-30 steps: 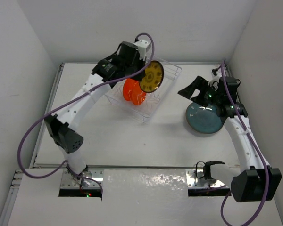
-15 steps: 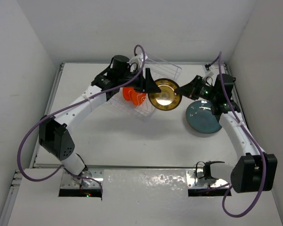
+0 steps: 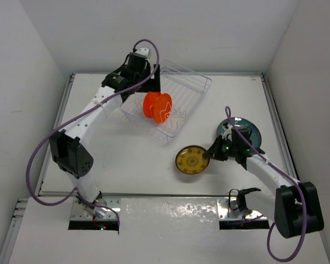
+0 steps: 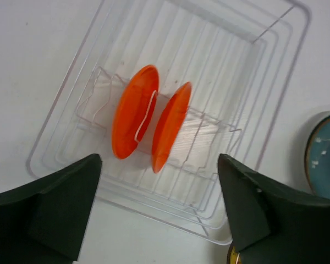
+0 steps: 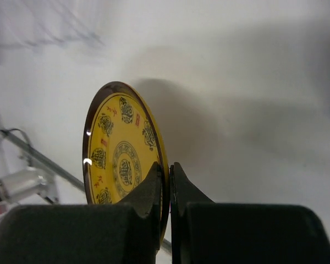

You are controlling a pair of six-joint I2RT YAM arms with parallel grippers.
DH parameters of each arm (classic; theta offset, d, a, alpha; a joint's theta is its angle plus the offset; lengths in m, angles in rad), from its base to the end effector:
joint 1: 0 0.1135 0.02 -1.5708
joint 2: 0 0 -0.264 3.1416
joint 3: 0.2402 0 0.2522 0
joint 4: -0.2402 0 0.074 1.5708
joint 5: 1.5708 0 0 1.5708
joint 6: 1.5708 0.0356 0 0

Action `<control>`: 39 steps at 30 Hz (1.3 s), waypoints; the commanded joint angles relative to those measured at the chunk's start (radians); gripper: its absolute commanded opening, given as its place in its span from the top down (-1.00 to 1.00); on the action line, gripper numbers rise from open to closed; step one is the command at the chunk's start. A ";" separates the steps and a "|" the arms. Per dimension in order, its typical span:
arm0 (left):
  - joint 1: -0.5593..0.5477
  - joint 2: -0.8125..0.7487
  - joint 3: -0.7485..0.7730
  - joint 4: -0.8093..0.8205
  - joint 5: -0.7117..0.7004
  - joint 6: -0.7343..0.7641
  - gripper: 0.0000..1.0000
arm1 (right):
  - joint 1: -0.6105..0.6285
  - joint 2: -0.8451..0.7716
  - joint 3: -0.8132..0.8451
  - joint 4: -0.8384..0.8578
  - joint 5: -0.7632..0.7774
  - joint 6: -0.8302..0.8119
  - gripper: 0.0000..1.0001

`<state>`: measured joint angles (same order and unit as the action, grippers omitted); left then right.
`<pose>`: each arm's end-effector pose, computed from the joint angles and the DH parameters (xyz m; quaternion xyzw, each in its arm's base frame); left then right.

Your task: Unload the plates from the dish rack

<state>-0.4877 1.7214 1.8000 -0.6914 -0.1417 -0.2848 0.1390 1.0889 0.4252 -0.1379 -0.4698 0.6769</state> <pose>0.3455 -0.1776 0.3907 0.0572 0.8840 -0.1150 0.4495 0.1969 0.0438 0.1678 0.1554 0.8923 0.3428 0.2494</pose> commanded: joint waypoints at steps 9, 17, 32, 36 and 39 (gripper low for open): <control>0.003 0.190 0.028 0.035 -0.022 0.159 -0.06 | 0.194 0.149 -0.031 0.196 0.190 -0.010 -0.32; 0.001 0.306 0.064 0.038 0.045 0.180 0.19 | 0.215 0.002 0.098 -0.100 0.342 -0.063 -0.98; 0.000 0.224 0.223 -0.123 -0.105 0.271 1.00 | 0.215 0.023 0.446 -0.460 0.384 -0.045 -0.98; -0.002 0.110 0.235 -0.103 0.009 0.279 1.00 | 0.215 0.017 0.498 -0.231 0.153 -0.039 -0.98; 0.003 0.075 0.254 -0.088 0.259 0.222 1.00 | 0.215 0.064 0.585 -0.144 0.067 -0.077 -0.98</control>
<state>-0.4816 1.9011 1.9884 -0.8345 -0.0940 -0.0315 0.3531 1.1202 0.9085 -0.4377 -0.2596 0.6258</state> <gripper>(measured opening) 0.051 0.985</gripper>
